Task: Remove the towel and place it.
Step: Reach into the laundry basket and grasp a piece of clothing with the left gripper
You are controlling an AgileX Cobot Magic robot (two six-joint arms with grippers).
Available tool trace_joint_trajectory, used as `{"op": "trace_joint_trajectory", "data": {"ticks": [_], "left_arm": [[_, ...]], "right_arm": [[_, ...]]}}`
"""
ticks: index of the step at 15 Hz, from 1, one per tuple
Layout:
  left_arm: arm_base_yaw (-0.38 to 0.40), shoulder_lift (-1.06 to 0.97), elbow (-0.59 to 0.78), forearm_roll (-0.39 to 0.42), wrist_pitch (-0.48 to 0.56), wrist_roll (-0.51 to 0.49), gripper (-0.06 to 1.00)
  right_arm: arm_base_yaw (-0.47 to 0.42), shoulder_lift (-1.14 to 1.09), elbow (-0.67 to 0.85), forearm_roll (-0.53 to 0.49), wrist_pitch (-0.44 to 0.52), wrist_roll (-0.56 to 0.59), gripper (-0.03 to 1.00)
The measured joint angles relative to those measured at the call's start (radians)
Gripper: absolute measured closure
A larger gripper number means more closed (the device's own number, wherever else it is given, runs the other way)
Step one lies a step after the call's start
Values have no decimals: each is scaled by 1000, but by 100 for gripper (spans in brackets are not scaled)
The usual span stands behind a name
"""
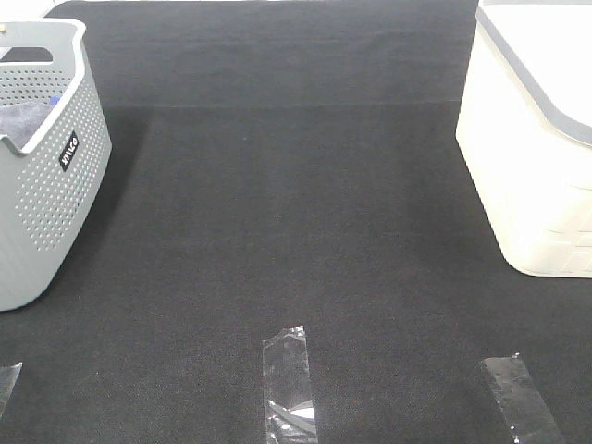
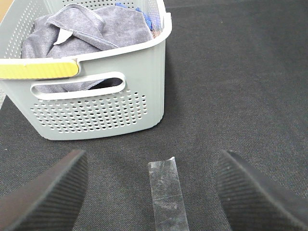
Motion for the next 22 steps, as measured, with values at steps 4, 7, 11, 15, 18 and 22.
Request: {"op": "trace_joint_trajectory", "data": {"ticks": [4, 7, 11, 15, 18, 22], "left_arm": [[0, 0, 0, 0, 0, 0, 24], [0, 0, 0, 0, 0, 0, 24], [0, 0, 0, 0, 0, 0, 24], [0, 0, 0, 0, 0, 0, 24], [0, 0, 0, 0, 0, 0, 24], [0, 0, 0, -8, 0, 0, 24]], "right_arm": [[0, 0, 0, 0, 0, 0, 16], [0, 0, 0, 0, 0, 0, 16], [0, 0, 0, 0, 0, 0, 16], [0, 0, 0, 0, 0, 0, 16], [0, 0, 0, 0, 0, 0, 16], [0, 0, 0, 0, 0, 0, 16]]}}
